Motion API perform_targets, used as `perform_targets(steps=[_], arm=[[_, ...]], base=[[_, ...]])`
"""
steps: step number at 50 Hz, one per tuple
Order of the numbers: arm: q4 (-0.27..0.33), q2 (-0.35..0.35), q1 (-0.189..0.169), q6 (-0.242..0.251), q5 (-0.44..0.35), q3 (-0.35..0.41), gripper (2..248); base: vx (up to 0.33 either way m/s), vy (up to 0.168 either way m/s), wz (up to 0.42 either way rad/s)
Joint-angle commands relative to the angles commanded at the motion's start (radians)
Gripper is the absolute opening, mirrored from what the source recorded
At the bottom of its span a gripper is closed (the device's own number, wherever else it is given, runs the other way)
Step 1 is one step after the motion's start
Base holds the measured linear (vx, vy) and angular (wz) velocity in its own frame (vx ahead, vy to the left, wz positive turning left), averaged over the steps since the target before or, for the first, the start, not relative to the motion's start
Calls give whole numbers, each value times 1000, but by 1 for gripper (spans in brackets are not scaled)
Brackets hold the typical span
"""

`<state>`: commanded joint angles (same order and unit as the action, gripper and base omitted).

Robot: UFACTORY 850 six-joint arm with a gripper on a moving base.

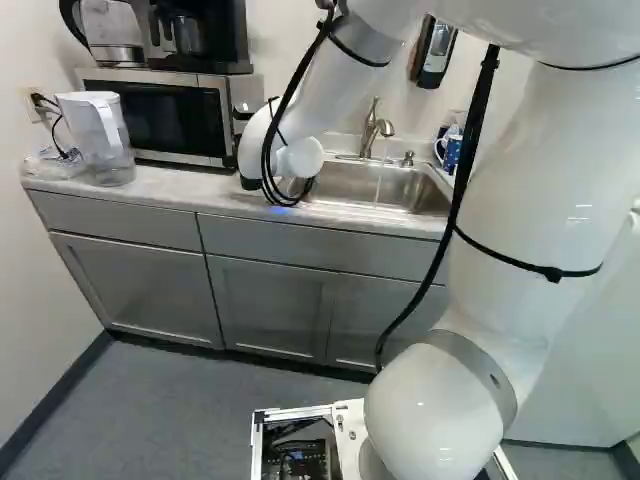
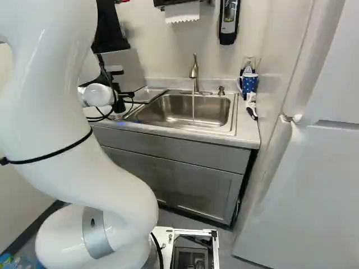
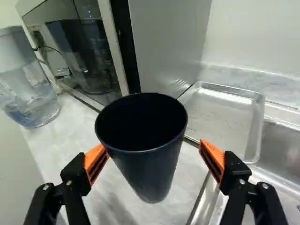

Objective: Rinse the cup and place it in the tray

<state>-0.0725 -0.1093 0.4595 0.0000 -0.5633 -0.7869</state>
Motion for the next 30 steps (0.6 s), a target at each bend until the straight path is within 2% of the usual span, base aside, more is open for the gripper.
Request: perform_targets(steps=[27,30], arm=[[0,-15,0,0,0,2,247],[0,-15,0,0,0,2,241]], base=[[0,0,0],[0,0,0]])
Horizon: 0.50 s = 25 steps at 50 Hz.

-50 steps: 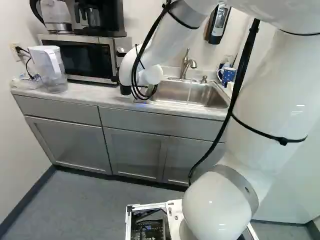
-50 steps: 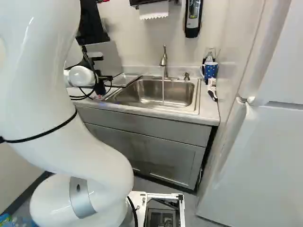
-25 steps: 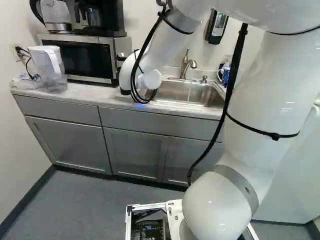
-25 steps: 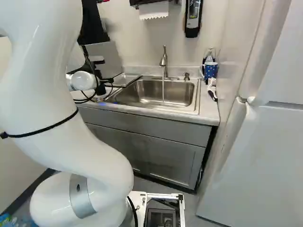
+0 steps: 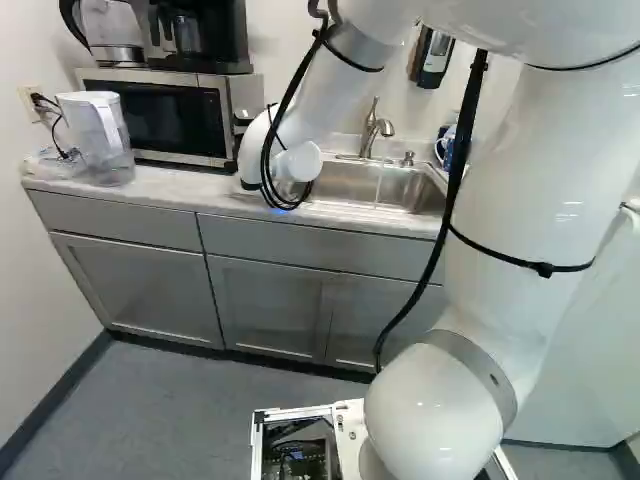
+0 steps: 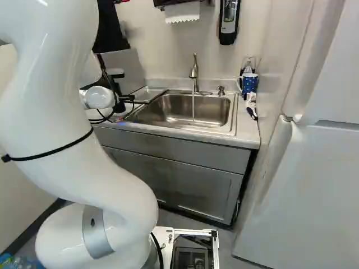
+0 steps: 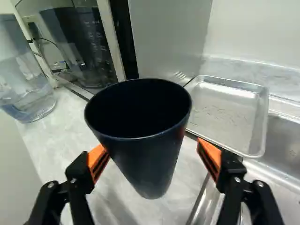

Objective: Rinse the cup and place it in the tray

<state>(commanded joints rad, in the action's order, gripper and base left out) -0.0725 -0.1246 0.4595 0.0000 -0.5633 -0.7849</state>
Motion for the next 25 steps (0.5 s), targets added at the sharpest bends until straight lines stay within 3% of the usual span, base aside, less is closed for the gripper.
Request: perform_targets(steps=[2,3,7,8,13,14,25], arm=[[0,0,0,0,0,0,241],[0,0,0,0,0,0,204],[0,0,0,0,0,0,204],[0,0,0,0,0,0,165],[0,0,0,0,0,0,165],[0,0,0,0,0,0,130],[0,0,0,0,0,0,125]], base=[[0,0,0],[0,0,0],[0,0,0],[0,0,0],[0,0,0],[0,0,0],[0,0,0]])
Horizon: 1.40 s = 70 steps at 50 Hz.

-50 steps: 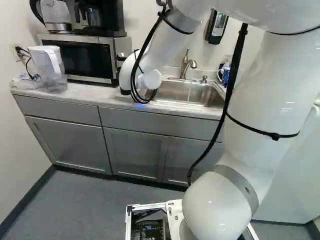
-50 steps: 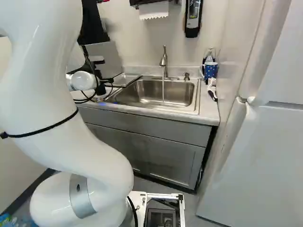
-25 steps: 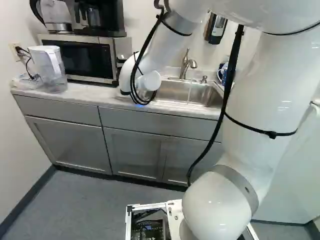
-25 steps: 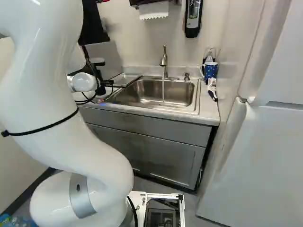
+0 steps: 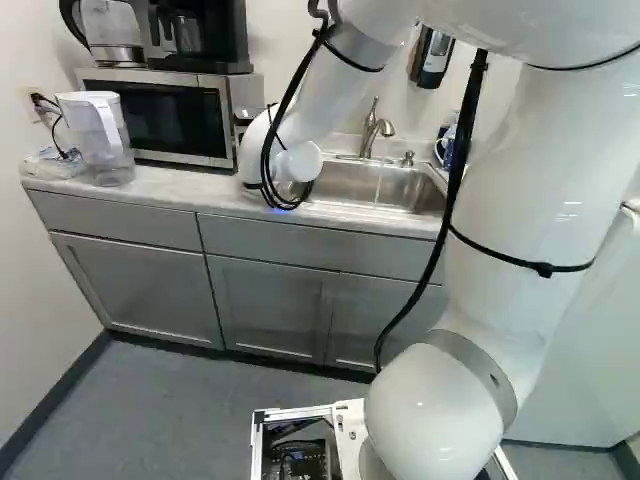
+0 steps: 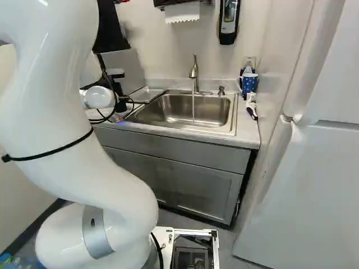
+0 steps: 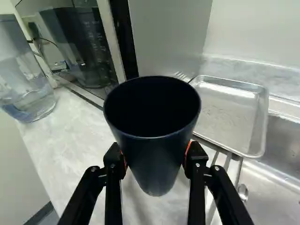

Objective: Rinse the cup and place it in the tray

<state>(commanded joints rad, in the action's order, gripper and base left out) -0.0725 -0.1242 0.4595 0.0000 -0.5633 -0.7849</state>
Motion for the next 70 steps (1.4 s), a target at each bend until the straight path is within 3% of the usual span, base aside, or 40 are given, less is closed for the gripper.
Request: perform_targets(steps=[13,70], arm=[[0,10,-17,0,0,-13,125],[0,107,-187,0,0,-20,125]], base=[[0,0,0],[0,0,0]])
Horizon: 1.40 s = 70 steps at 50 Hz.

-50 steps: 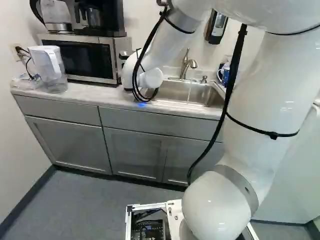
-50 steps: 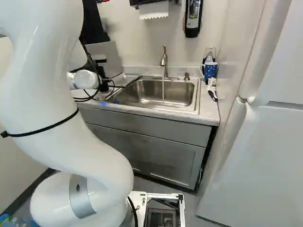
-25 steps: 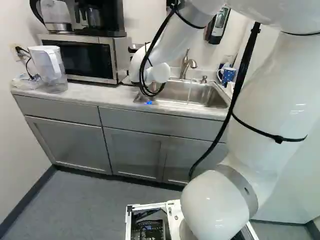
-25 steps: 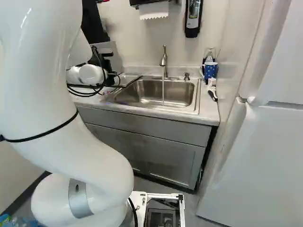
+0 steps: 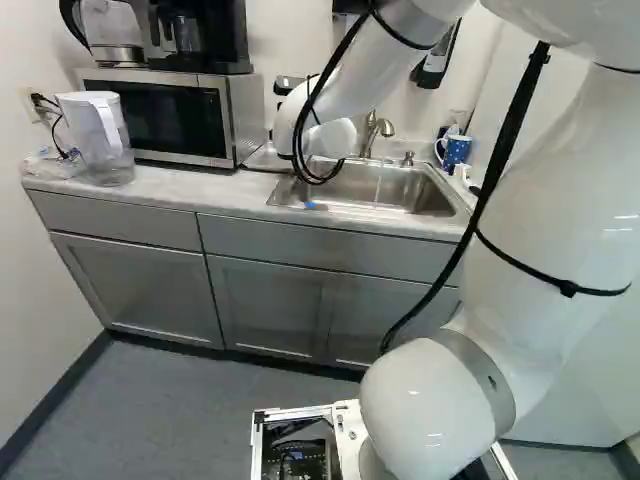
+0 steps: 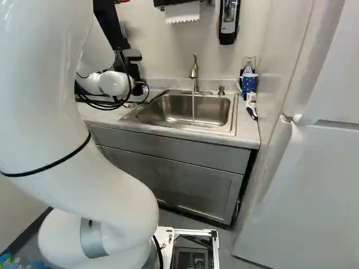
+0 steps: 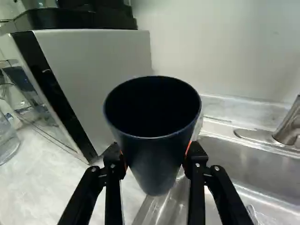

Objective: Rinse the cup and place it in the tray

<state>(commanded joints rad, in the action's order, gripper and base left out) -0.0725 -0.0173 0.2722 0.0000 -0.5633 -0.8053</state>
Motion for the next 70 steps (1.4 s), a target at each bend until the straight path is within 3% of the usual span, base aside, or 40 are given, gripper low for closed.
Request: perform_targets(steps=[43,70], arm=[[0,19,-128,0,3,19,125],[1,54,-209,0,113,54,125]], base=[[0,0,0],[0,0,0]])
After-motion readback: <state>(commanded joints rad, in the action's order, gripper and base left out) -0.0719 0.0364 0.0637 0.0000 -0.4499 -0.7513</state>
